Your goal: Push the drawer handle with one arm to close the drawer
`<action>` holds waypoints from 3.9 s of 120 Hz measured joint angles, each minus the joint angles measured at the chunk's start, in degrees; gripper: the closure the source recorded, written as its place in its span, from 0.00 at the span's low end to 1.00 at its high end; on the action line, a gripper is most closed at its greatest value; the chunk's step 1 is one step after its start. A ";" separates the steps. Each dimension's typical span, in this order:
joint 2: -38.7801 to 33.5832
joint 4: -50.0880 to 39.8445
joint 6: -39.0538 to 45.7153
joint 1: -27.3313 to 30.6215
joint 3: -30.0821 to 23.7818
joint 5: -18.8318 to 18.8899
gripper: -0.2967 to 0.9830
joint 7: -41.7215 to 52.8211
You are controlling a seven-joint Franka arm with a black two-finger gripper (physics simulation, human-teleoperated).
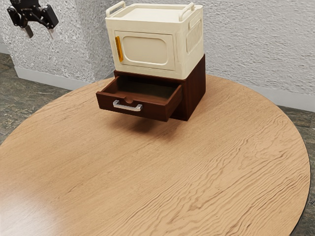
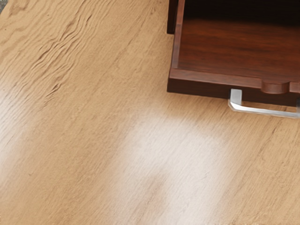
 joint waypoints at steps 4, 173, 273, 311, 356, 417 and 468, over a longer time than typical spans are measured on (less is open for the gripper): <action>0.00 0.00 -0.03 -0.02 -0.01 0.03 0.25 0.24; -19.74 -65.53 36.28 -14.74 -0.22 7.91 0.25 -5.22; 2.65 -42.65 40.62 -13.74 -1.25 0.48 0.78 -10.68; 7.54 -35.99 39.83 -13.22 -2.98 -0.96 0.84 -10.26; 11.69 -30.19 38.23 -10.16 -6.15 -1.56 0.84 -9.72; 19.72 -19.80 37.21 -7.53 -8.93 -1.58 0.85 -8.11; 26.85 -8.57 36.57 -5.95 -11.16 -1.37 0.85 -5.13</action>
